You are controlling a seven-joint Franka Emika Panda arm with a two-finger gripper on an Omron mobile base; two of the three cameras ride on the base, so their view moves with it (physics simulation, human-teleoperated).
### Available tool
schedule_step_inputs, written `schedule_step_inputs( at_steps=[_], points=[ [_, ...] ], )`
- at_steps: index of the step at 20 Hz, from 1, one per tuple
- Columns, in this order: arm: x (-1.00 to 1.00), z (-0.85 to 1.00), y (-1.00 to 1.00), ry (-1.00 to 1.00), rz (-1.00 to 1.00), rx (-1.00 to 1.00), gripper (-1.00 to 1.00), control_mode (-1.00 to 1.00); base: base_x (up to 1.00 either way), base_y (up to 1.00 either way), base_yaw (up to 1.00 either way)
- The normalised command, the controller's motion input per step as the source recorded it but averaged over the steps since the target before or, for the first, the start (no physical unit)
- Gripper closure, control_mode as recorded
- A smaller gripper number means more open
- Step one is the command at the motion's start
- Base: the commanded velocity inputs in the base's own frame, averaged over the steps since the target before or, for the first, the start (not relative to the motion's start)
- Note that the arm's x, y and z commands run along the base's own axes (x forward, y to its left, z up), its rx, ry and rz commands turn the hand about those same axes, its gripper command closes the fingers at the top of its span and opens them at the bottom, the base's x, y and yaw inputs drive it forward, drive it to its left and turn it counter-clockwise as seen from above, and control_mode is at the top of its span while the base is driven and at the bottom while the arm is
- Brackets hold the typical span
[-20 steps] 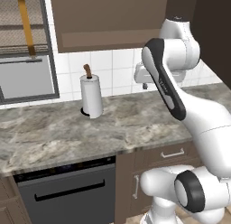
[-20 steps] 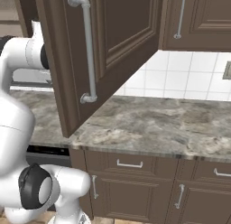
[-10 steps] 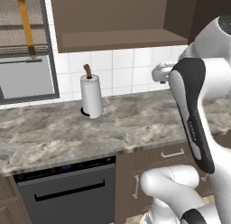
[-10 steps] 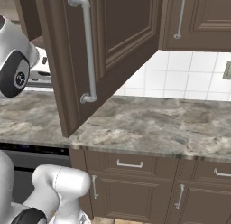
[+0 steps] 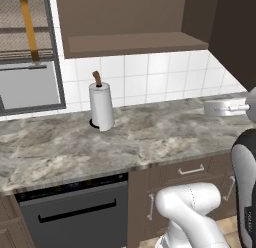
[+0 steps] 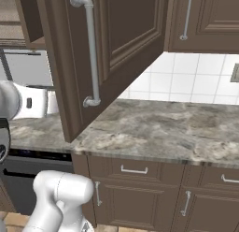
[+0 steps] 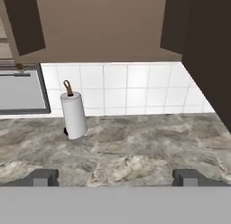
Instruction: Open the cabinet and move the ladle to the pot. Then close the cabinet.
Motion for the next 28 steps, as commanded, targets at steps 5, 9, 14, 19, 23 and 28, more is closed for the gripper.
schedule_step_inputs(
  at_steps=[5,9,14,19,23,28],
  points=[
    [-0.79,0.39,-0.07,-0.14,-0.05,0.00,-1.00,-1.00,0.00,0.00,0.00],
    [-0.06,0.20,-0.50,-0.13,-0.05,0.00,-1.00,-1.00,0.00,0.00,0.00],
    [-0.09,0.03,-0.80,-0.18,-0.02,0.05,-1.00,-1.00,0.00,0.00,0.00],
    [-0.71,0.01,-0.37,-0.22,-0.01,0.06,-1.00,-1.00,0.00,0.00,0.00],
    [-0.88,0.09,-0.37,-0.26,-0.03,0.03,-1.00,-1.00,0.00,0.00,0.00],
    [-0.22,0.08,-0.70,-0.17,-0.01,0.01,-1.00,-1.00,0.00,0.00,0.00]
  ],
)
